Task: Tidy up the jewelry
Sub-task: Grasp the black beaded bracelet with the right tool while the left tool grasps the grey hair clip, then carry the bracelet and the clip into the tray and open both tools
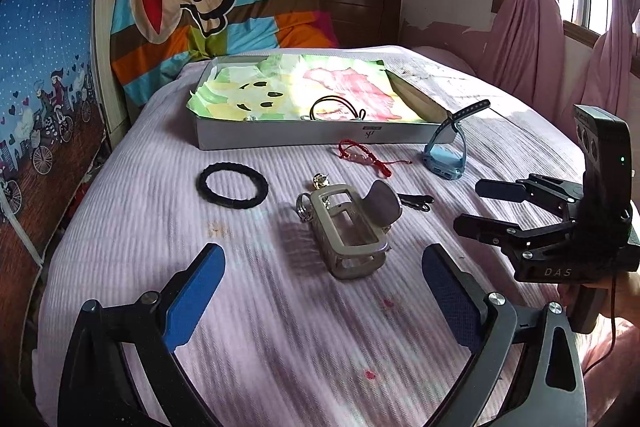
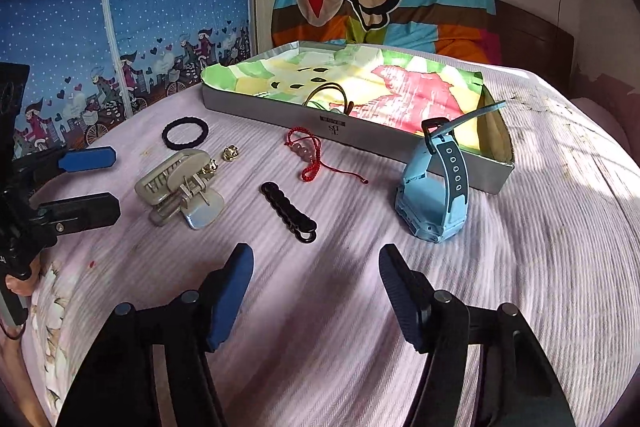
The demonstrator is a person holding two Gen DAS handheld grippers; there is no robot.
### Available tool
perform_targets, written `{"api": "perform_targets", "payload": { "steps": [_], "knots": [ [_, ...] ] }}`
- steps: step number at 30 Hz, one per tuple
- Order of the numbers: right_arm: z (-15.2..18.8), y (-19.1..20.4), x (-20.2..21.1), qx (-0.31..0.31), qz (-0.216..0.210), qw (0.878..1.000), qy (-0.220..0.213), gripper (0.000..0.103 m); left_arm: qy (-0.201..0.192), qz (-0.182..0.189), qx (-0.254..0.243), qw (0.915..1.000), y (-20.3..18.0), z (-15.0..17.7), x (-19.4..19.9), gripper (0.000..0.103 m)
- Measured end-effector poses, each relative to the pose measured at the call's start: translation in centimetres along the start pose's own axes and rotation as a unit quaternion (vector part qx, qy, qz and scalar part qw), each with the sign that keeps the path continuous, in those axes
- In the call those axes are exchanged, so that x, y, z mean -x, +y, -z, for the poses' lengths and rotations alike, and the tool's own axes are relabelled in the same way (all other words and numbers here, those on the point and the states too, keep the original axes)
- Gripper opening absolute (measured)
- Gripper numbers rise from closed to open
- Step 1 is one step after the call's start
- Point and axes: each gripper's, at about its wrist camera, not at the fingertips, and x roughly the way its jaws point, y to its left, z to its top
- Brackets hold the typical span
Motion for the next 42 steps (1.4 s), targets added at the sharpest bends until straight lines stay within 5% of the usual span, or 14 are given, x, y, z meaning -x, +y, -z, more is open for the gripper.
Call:
{"api": "perform_targets", "payload": {
  "steps": [15, 18, 20, 27, 35, 42],
  "knots": [
    [-1.5, -0.7, -3.6, 0.003, -0.070, 0.997, 0.016, 0.038, 0.026, 0.007, 0.002, 0.9996, -0.8, -1.3, -4.6, 0.053],
    [-1.6, -0.2, -4.1, 0.010, -0.075, 0.997, 0.022, 0.024, 0.025, 0.003, 0.003, 0.9997, -0.7, -1.3, -4.9, 0.044],
    [-1.5, 0.1, -4.1, 0.014, -0.073, 0.997, 0.023, 0.016, 0.022, -0.002, 0.001, 0.9998, -0.7, -1.4, -4.9, 0.044],
    [-1.5, -0.1, -3.3, -0.013, -0.067, 0.997, 0.018, 0.016, 0.012, 0.001, 0.005, 0.9999, -0.8, -0.8, -4.1, 0.043],
    [-2.6, 0.5, -1.2, -0.027, -0.046, 0.998, -0.043, 0.016, -0.026, -0.010, 0.019, 0.9994, -0.4, -0.6, -1.7, 0.043],
    [-4.6, 0.1, -1.5, -0.076, -0.011, 0.993, -0.092, 0.016, -0.068, -0.016, 0.040, 0.9968, 0.2, -4.0, 0.1, 0.043]
  ]
}}
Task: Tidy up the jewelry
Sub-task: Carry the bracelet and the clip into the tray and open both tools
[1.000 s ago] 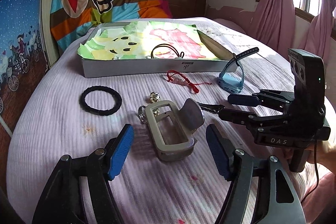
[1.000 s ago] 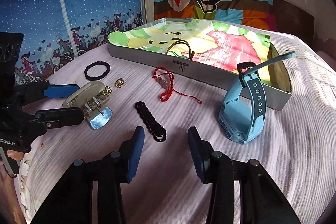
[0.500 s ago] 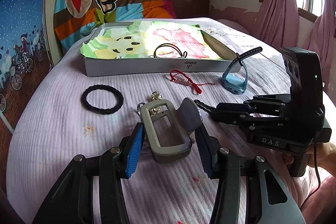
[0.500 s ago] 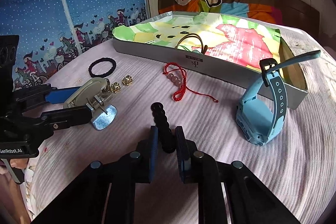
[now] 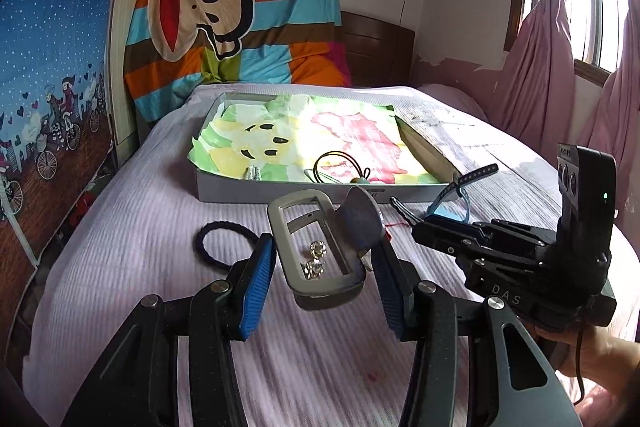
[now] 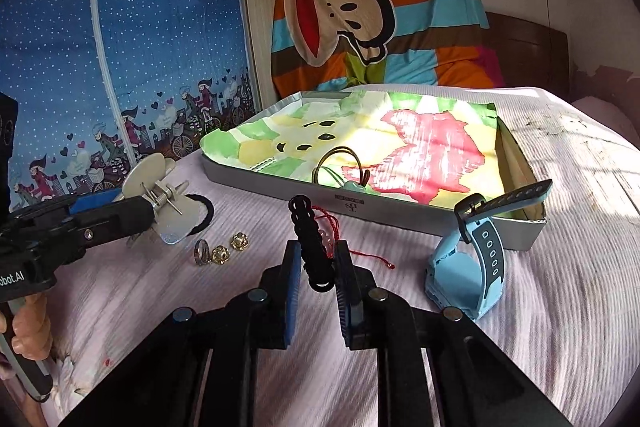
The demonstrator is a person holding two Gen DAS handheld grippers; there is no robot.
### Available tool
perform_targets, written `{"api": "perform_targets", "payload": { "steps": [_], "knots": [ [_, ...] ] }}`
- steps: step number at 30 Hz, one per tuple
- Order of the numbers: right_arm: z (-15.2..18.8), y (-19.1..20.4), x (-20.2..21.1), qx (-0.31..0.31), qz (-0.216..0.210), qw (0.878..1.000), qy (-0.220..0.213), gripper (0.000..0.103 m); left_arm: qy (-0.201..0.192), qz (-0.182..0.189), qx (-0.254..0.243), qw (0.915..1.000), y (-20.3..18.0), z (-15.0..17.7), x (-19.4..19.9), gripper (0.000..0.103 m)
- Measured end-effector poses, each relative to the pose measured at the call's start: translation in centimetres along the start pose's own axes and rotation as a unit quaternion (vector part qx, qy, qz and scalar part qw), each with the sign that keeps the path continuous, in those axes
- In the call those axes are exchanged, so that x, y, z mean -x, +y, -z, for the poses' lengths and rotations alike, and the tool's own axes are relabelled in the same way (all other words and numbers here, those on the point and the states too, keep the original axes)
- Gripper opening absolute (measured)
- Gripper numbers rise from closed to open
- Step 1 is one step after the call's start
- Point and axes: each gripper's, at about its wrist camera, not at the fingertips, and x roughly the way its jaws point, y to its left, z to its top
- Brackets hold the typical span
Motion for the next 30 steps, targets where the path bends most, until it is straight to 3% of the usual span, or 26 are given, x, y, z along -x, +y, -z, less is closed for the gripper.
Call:
{"api": "perform_targets", "payload": {
  "steps": [3, 6, 14, 20, 30],
  "knots": [
    [-1.4, -0.3, -0.8, -0.031, 0.013, 0.999, -0.022, 0.016, -0.013, -0.014, 0.007, 0.9998, 0.4, -2.2, -0.2, 0.043],
    [-2.9, -0.3, -1.4, -0.022, 0.035, 0.999, -0.033, 0.016, -0.012, -0.023, 0.018, 0.9995, 1.3, -4.4, -1.2, 0.043],
    [-4.6, -2.7, -5.0, -0.004, 0.065, 0.998, -0.004, 0.016, 0.009, -0.042, 0.044, 0.9981, 4.0, -7.7, -5.9, 0.043],
    [-5.3, -3.5, -6.4, 0.007, 0.071, 0.997, 0.022, 0.016, 0.030, -0.053, 0.037, 0.9974, 4.7, -8.2, -9.0, 0.043],
    [-5.2, -3.1, -8.2, 0.050, 0.076, 0.992, 0.092, 0.016, 0.110, -0.093, -0.026, 0.9892, 3.6, -6.4, -13.3, 0.043]
  ]
}}
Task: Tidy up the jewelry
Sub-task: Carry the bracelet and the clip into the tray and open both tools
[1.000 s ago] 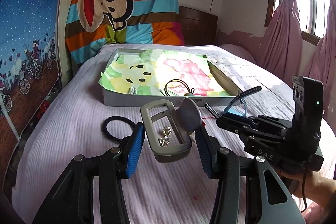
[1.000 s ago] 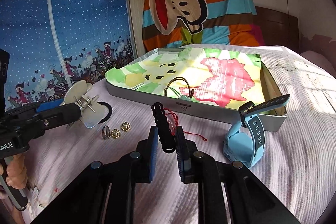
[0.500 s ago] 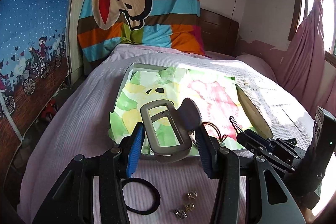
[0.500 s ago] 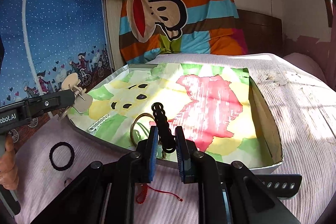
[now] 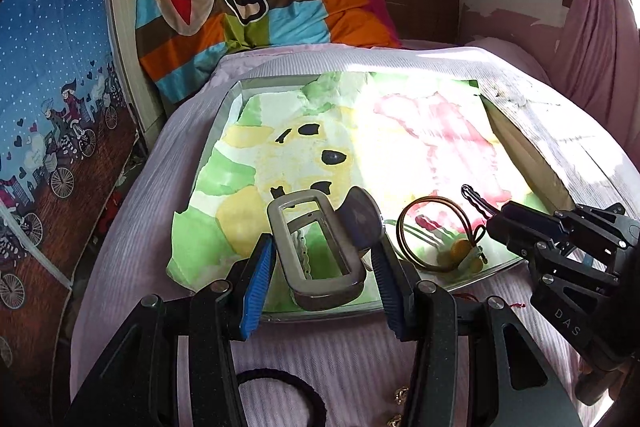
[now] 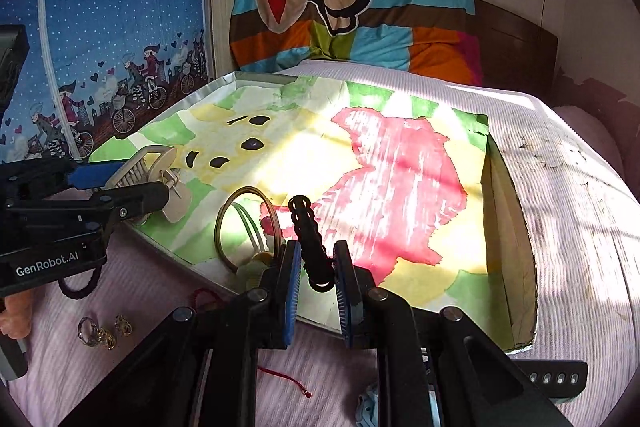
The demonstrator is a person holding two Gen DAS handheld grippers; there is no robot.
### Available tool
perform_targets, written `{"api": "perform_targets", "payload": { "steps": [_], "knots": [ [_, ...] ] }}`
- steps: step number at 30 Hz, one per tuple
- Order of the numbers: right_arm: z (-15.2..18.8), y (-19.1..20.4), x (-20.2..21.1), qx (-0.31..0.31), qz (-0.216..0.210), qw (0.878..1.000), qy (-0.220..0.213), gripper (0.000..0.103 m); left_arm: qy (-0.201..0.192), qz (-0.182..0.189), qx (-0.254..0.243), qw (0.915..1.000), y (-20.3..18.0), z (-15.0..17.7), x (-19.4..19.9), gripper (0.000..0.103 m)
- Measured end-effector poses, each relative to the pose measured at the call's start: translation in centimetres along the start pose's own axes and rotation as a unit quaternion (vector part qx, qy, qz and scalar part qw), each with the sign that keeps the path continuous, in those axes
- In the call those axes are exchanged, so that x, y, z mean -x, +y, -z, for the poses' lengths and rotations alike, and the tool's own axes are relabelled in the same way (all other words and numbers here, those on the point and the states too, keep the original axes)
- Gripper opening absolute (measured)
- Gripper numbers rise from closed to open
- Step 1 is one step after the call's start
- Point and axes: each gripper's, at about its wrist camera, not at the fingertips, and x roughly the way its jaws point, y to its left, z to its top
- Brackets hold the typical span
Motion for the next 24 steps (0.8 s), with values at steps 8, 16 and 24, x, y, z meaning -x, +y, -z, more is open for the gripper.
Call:
{"api": "perform_targets", "payload": {
  "steps": [8, 16, 24],
  "knots": [
    [0.2, -0.1, -0.1, -0.008, -0.009, 1.000, 0.000, 0.016, 0.004, 0.031, 0.052, 0.9982, 1.7, 0.5, -0.6, 0.044],
    [0.2, 0.1, 0.9, -0.011, -0.006, 1.000, -0.017, 0.028, -0.006, 0.032, 0.065, 0.9973, 2.1, 0.6, 1.1, 0.048],
    [0.1, 0.0, 4.8, -0.043, -0.006, 0.996, -0.076, 0.063, -0.069, 0.025, 0.076, 0.9944, 3.1, 1.2, 5.7, 0.063]
  ]
}}
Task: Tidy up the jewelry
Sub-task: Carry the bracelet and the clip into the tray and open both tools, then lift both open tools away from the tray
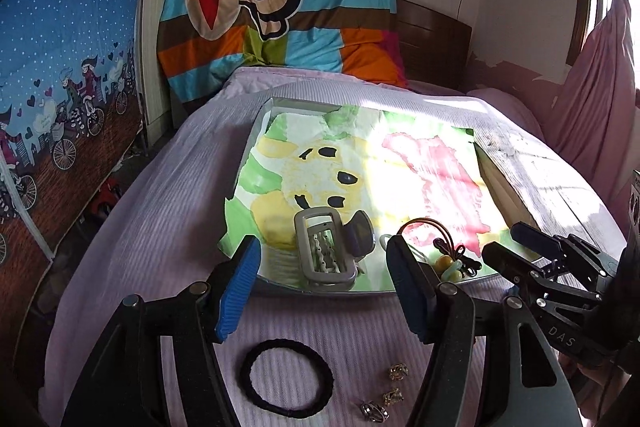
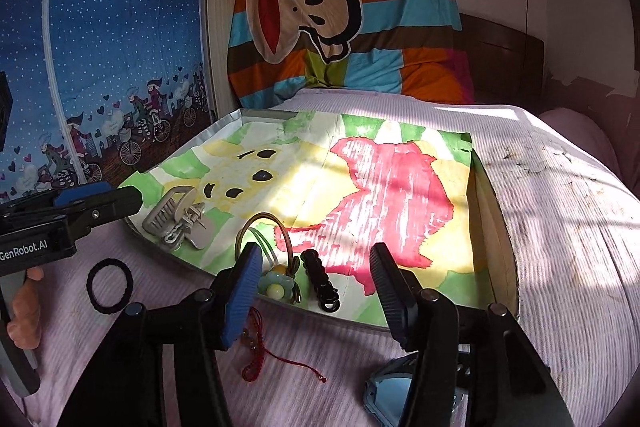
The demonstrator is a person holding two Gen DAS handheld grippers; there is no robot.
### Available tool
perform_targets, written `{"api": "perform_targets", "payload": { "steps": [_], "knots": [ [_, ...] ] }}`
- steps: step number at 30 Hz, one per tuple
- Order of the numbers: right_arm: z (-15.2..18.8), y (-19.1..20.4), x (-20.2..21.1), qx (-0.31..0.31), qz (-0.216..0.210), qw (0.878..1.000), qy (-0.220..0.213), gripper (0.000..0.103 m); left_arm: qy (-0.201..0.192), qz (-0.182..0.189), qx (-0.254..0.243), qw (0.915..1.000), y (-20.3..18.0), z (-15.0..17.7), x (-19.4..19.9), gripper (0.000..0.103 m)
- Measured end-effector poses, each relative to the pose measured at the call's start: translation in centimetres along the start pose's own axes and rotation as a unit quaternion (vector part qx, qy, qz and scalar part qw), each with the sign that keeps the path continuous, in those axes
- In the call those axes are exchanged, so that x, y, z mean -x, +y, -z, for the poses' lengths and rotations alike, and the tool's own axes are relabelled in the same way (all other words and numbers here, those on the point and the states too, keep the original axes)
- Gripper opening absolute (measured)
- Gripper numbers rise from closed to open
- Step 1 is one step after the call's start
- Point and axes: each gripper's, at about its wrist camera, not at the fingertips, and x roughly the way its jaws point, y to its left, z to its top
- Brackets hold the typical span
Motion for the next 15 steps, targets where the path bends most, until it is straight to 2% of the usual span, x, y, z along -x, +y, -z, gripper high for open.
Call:
{"api": "perform_targets", "payload": {
  "steps": [1, 3, 5, 7, 10, 15],
  "knots": [
    [0.0, 0.0, 0.7, -0.005, -0.002, 1.000, -0.010, 0.069, -0.011, -0.004, 0.000, 0.9999, 0.1, 0.0, 0.8, 0.068],
    [0.1, 0.3, 2.1, -0.010, -0.004, 1.000, -0.029, 0.076, -0.035, -0.006, 0.000, 0.9994, 0.1, 0.1, 2.5, 0.073],
    [0.3, 0.6, 3.4, -0.008, -0.001, 0.999, -0.046, 0.081, -0.053, -0.007, -0.002, 0.9985, 0.0, 0.2, 4.0, 0.084],
    [0.5, 0.8, 4.6, -0.010, 0.000, 0.998, -0.063, 0.095, -0.072, -0.014, -0.002, 0.9973, 0.0, 0.4, 5.5, 0.092],
    [0.8, 0.9, 6.2, -0.019, -0.007, 0.996, -0.086, 0.103, -0.097, -0.017, -0.003, 0.9951, -0.2, 1.1, 7.5, 0.098],
    [2.1, 1.4, 8.6, -0.020, -0.010, 0.993, -0.118, 0.103, -0.124, -0.031, -0.018, 0.9916, -0.4, 2.4, 10.2, 0.100]
  ]
}}
